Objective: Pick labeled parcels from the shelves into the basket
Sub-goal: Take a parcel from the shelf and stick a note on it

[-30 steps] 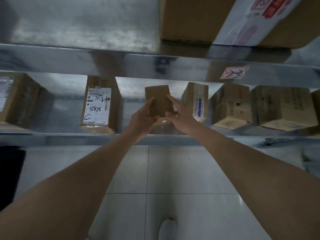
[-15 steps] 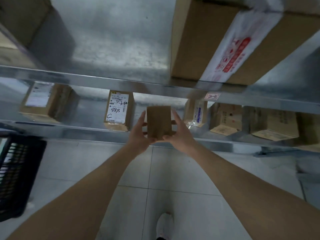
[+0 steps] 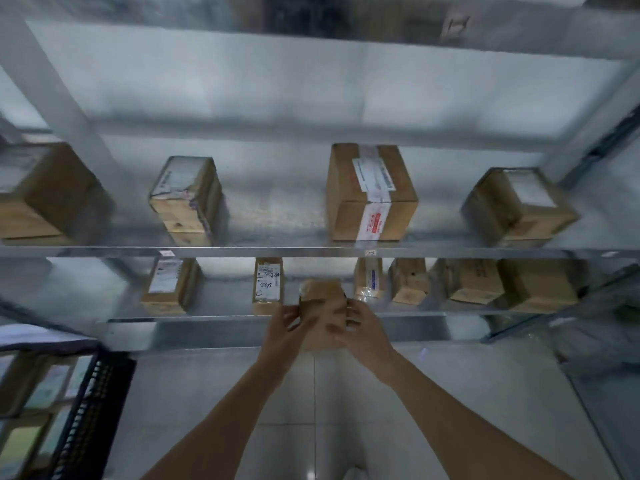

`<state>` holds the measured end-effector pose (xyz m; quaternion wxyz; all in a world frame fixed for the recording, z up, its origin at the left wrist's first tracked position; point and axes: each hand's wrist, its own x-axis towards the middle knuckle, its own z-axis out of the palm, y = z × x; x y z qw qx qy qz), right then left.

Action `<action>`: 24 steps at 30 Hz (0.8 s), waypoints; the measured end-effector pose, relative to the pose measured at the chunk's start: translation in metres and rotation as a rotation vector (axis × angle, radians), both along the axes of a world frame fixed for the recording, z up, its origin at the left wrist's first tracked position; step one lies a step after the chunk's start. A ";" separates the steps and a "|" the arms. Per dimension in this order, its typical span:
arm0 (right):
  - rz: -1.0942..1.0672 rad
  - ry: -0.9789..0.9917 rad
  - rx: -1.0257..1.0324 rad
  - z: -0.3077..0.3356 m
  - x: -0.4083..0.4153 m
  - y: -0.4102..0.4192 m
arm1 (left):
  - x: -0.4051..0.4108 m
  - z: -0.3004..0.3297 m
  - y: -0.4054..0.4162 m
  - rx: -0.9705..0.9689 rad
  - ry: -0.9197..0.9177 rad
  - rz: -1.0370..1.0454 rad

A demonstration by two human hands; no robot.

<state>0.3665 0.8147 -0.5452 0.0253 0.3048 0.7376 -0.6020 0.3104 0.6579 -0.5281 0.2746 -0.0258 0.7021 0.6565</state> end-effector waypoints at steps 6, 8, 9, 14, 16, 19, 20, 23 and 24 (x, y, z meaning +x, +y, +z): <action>-0.201 0.109 -0.018 0.123 0.043 -0.045 | 0.036 0.111 -0.031 -0.032 0.123 0.114; -0.232 0.165 0.002 0.163 0.057 -0.054 | 0.046 0.141 -0.039 0.015 0.147 0.113; -0.222 0.193 0.000 0.181 0.064 -0.057 | 0.051 0.155 -0.042 0.040 0.134 0.092; -0.023 0.284 0.107 0.250 0.101 -0.060 | 0.081 0.222 -0.059 0.048 0.191 -0.058; 0.033 0.309 0.111 0.272 0.114 -0.065 | 0.096 0.242 -0.065 0.062 0.255 -0.082; 0.014 0.328 0.155 0.299 0.138 -0.074 | 0.118 0.265 -0.073 0.122 0.256 -0.049; 0.004 0.337 0.156 0.307 0.146 -0.077 | 0.127 0.274 -0.075 0.167 0.245 -0.032; -0.011 0.355 0.188 0.328 0.170 -0.087 | 0.157 0.303 -0.084 0.202 0.246 0.000; -0.023 0.359 0.201 0.333 0.178 -0.090 | 0.167 0.310 -0.087 0.185 0.271 0.014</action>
